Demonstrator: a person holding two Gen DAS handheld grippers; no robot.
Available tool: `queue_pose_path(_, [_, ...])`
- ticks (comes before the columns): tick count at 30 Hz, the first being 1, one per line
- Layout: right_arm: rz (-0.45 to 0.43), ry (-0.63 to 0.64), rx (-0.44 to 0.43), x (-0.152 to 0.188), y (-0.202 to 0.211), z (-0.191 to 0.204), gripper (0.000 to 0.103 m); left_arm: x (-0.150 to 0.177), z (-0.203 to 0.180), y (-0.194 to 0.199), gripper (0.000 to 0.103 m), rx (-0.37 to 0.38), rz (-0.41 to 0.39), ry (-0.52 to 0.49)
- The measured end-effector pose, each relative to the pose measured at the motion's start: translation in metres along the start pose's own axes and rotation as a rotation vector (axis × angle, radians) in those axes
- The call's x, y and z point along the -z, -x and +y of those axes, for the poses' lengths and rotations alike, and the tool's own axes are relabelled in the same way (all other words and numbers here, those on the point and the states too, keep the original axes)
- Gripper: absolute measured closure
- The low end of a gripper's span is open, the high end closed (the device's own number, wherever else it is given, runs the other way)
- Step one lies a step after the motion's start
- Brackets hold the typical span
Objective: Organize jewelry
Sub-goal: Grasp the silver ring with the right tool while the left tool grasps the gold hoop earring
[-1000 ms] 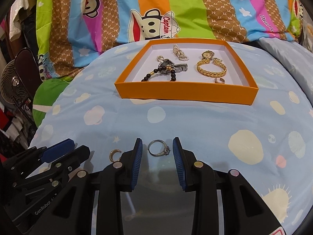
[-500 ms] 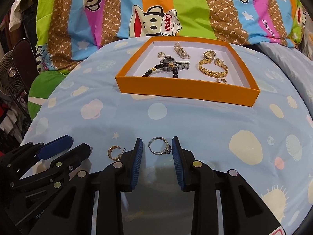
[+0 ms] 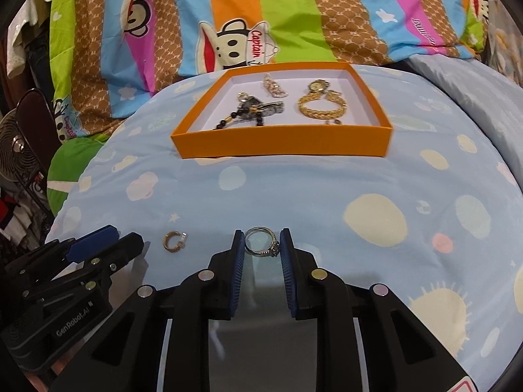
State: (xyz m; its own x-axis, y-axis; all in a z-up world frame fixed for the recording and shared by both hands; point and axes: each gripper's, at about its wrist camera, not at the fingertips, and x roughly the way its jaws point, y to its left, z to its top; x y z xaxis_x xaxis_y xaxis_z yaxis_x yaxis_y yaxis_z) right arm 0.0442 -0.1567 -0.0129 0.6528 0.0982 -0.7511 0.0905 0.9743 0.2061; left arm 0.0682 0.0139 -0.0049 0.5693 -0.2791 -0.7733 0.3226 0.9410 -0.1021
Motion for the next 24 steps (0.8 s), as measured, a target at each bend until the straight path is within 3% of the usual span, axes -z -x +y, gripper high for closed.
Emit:
queue_pose_path(6, [-0.013,-0.056,0.03,0.007,0.012,-0.026,0.082,-0.005,-0.024,-0.004,0.056,0.01,-0.008,-0.043])
queue_pose_path(24, [-0.012,-0.093,0.011,0.011,0.012,-0.04,0.082,-0.012,-0.048,-0.025,0.051,-0.044,0.021,-0.105])
